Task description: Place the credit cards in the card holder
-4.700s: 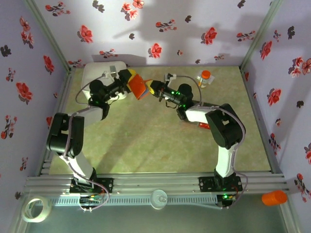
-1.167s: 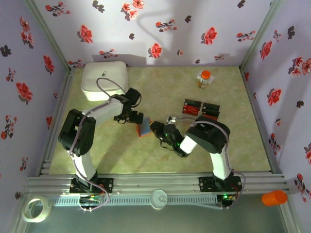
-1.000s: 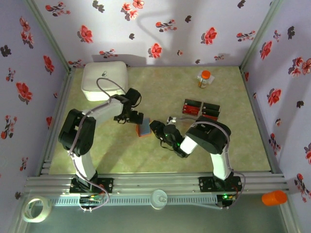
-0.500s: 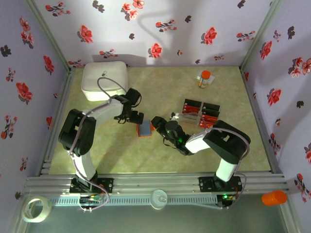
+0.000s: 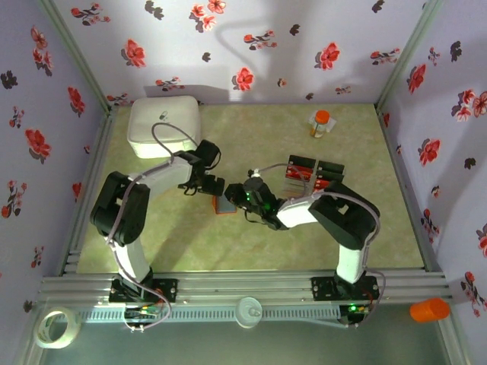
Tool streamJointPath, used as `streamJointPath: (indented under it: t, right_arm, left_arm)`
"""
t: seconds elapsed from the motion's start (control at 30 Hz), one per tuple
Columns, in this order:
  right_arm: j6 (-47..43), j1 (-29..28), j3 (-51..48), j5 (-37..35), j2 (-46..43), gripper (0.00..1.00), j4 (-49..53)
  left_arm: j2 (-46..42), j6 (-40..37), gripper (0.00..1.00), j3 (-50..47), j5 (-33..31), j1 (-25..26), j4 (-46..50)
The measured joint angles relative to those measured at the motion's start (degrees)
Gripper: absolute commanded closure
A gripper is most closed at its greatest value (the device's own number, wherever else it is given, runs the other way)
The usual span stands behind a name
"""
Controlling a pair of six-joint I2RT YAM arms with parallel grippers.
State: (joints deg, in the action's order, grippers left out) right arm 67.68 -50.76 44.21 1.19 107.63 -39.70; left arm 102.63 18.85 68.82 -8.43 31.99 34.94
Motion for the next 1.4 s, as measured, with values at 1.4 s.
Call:
streamJointPath:
  t: [1.4]
  right_arm:
    - [10.27, -0.35, -3.78, -2.93, 2.51, 1.0, -4.68]
  left_arm:
    - [4.85, 1.7, 0.0, 1.97, -7.1, -1.49, 10.32]
